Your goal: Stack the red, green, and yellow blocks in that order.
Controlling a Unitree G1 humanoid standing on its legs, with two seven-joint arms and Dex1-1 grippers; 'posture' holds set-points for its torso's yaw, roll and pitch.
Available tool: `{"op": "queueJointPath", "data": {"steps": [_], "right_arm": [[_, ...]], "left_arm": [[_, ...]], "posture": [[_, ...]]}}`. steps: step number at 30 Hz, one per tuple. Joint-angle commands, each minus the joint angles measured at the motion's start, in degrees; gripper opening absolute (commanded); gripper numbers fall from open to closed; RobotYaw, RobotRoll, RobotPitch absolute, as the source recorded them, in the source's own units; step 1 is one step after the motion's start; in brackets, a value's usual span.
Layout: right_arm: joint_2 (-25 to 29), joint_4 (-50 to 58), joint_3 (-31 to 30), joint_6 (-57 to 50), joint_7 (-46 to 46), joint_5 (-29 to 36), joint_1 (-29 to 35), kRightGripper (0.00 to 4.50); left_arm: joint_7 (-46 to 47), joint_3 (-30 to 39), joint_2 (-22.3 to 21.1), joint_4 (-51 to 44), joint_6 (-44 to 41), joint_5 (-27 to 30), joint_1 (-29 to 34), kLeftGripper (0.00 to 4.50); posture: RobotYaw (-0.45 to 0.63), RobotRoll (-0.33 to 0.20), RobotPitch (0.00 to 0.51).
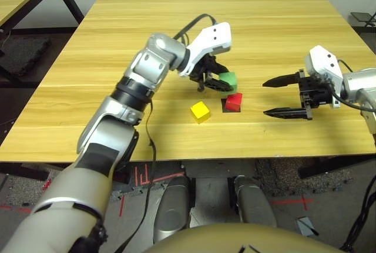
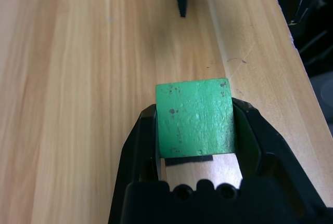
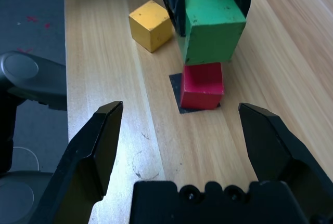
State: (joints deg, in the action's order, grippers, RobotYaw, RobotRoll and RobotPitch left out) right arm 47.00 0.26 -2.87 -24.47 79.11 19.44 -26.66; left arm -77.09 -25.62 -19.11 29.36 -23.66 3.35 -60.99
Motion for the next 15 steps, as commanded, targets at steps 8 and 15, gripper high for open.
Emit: {"op": "queueJointPath", "data": {"steps": [8, 15], "right_arm": [[2.21, 5.51, 3.09, -2.88, -3.89, 3.21, 4.33, 4.50], [3.43, 6.67, 4.00, -3.68, -4.86, 3.99, 5.78, 4.50]], "left_arm": [[-3.28, 0.40, 3.35, 13.92, 13.92, -3.38, -2.76, 2.08], [-3.00, 1.70, 5.52, 17.60, 16.62, -3.78, -3.41, 2.08]], "posture": [[-0.08, -0.051, 0.085], [-0.10, -0.056, 0.091]]}}
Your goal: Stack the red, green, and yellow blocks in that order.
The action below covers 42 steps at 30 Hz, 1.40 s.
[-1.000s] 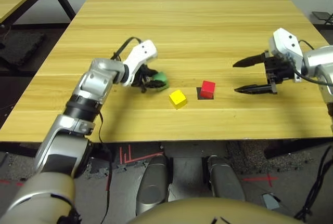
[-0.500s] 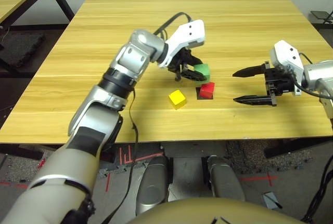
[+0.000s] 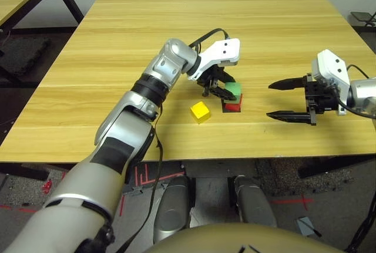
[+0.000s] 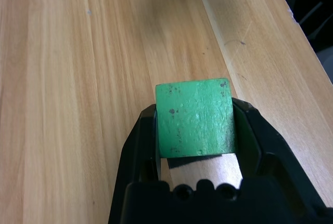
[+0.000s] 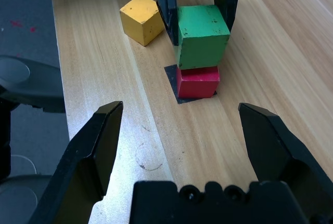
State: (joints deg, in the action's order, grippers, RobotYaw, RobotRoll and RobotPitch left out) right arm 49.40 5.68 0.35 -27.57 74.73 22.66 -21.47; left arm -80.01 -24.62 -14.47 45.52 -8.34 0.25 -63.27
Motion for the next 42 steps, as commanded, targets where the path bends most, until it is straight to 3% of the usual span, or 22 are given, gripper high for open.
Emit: {"op": "queueJointPath", "data": {"steps": [1, 21, 26, 28, 30, 38, 42], "right_arm": [[1.11, 1.37, 0.80, -0.66, -0.60, 0.87, 0.66, 4.50], [2.09, 3.77, 0.98, -2.95, -2.64, 2.45, 1.28, 4.50], [1.65, 2.19, 0.20, -2.45, -2.40, 1.88, -0.19, 4.50], [1.42, 0.79, -0.34, -1.61, -1.91, 1.38, -1.34, 4.50], [1.17, -0.67, -0.91, -0.83, -1.47, 0.95, -2.54, 4.50], [-0.31, -5.19, -2.77, 1.43, -0.37, 0.12, -6.01, 4.50], [-1.11, -7.43, -3.80, 2.58, 0.40, -0.59, -7.47, 4.50]], "left_arm": [[-0.10, 0.85, 1.11, 1.76, 1.52, -0.81, -1.21, 2.08], [0.42, 1.84, 3.24, 5.44, 3.90, -3.37, -1.29, 2.08], [0.27, 2.15, 1.91, 1.88, 0.91, -3.70, -0.22, 3.81], [0.67, 2.79, 0.53, -3.07, -3.68, -2.97, 0.86, 4.49], [2.01, 3.72, -1.80, -11.36, -10.84, -2.45, 2.74, 4.49], [11.11, 4.72, -14.68, -53.26, -53.11, -1.22, 15.64, 4.49], [17.99, 5.84, -15.75, -63.60, -64.14, 0.71, 22.22, 4.49]], "posture": [[-0.10, -0.057, 0.091], [-0.11, -0.066, 0.105], [-0.07, -0.063, 0.092], [-0.06, -0.061, 0.088], [-0.03, -0.057, 0.082], [0.07, -0.049, 0.068], [0.09, -0.052, 0.069]]}}
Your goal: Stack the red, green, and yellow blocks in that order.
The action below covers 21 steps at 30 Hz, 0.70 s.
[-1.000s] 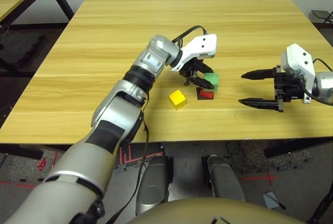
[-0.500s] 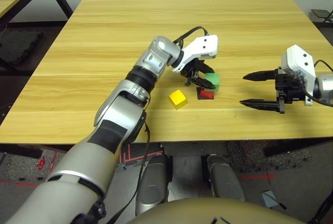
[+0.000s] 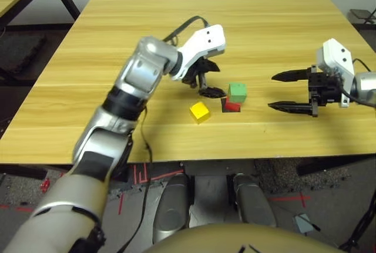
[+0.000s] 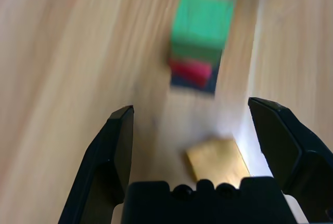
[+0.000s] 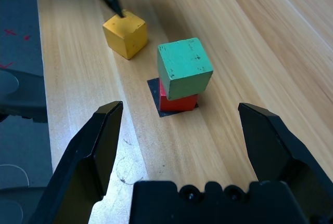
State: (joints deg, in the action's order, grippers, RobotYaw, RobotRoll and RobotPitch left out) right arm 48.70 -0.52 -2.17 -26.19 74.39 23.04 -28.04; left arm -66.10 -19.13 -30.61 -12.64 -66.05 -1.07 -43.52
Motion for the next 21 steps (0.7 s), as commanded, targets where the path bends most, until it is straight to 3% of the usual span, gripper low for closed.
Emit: {"op": "queueJointPath", "data": {"steps": [1, 9, 18, 21], "right_arm": [[-0.65, -1.71, -1.56, 1.51, 0.98, -1.11, -1.25, 4.50], [-1.66, -2.30, -2.50, 1.52, 1.50, -1.23, -2.59, 4.50], [-1.53, -0.69, -1.90, 0.48, 0.75, -0.67, -1.22, 4.50], [-1.41, -0.06, -1.58, 0.04, 0.39, -0.40, -0.74, 4.50]], "left_arm": [[5.82, 0.57, 0.68, -6.50, -7.75, 2.39, 3.61, 4.49], [14.86, -1.95, 0.29, -5.67, -6.72, 4.85, 7.26, 4.49], [15.97, -6.66, -3.39, -4.52, -5.52, 8.58, 8.24, 4.49], [17.11, -6.66, -2.97, -3.94, -5.03, 9.55, 8.96, 3.88]], "posture": [[0.09, -0.053, 0.070], [0.09, -0.058, 0.083], [0.08, -0.055, 0.096], [0.07, -0.054, 0.099]]}}
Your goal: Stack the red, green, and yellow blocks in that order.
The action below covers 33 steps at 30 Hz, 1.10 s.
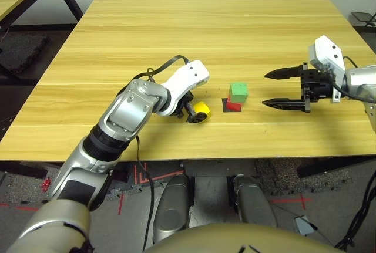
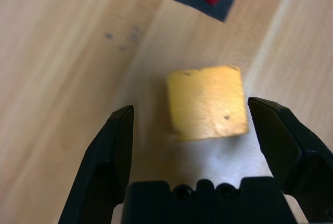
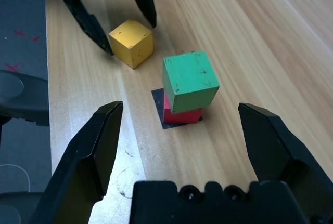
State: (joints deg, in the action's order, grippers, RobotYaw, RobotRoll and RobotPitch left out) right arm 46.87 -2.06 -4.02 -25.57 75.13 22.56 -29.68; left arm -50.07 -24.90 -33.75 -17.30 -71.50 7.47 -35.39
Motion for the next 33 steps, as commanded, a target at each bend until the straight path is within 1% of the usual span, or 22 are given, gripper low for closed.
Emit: {"op": "queueJointPath", "data": {"steps": [1, 5, 6, 8, 12, 16, 20, 23, 25, 33], "right_arm": [[0.52, 1.53, 0.35, -0.61, -0.41, 0.07, 1.00, 4.50], [0.69, 1.78, 0.61, -0.72, -0.67, 0.14, 1.23, 4.50], [0.73, 1.91, 0.71, -0.82, -0.79, 0.18, 1.34, 4.50], [0.79, 2.08, 0.86, -0.88, -0.92, 0.20, 1.55, 4.50], [0.68, 2.46, 1.04, -1.06, -1.37, 0.36, 1.77, 4.50], [1.06, 2.68, 1.07, -1.27, -1.23, 0.38, 2.33, 4.50], [1.16, 3.07, 1.23, -1.31, -1.46, 0.43, 3.03, 4.50], [1.12, 3.78, 1.52, -1.73, -2.16, 0.58, 3.78, 4.50], [1.16, 4.43, 1.76, -1.94, -2.62, 0.76, 4.49, 4.50], [1.72, 7.37, 3.07, -3.08, -4.48, 1.71, 7.51, 4.50]], "left_arm": [[1.30, -0.91, 0.42, 1.04, 1.04, 1.34, 0.95, 3.54], [1.98, -0.48, 1.45, 1.03, -0.15, 3.30, 0.06, 2.07], [2.51, 0.31, 2.21, 0.99, -0.72, 3.92, -0.54, 2.02], [2.54, 1.34, 2.83, 1.01, -1.01, 5.06, -2.44, 2.02], [-0.34, 1.87, 0.54, 2.03, -0.11, 7.48, -9.40, 2.02], [-6.02, -0.71, -3.58, 6.31, 5.33, 7.62, -17.77, 2.02], [-10.84, -3.73, -4.26, 12.71, 10.22, 6.48, -24.91, 2.02], [-13.60, -5.88, -1.40, 19.31, 15.23, 4.95, -29.47, 2.02], [-14.85, -6.91, 0.61, 22.69, 17.84, 4.07, -31.14, 2.02], [-20.47, -10.78, 7.75, 33.17, 25.37, 0.28, -34.52, 2.02]], "posture": [[0.07, -0.054, 0.099], [0.06, -0.053, 0.098], [0.06, -0.053, 0.096], [0.06, -0.051, 0.094], [0.06, -0.048, 0.090], [0.06, -0.042, 0.085], [0.04, -0.034, 0.081], [0.02, -0.029, 0.080], [0.01, -0.026, 0.080], [-0.04, -0.021, 0.084]]}}
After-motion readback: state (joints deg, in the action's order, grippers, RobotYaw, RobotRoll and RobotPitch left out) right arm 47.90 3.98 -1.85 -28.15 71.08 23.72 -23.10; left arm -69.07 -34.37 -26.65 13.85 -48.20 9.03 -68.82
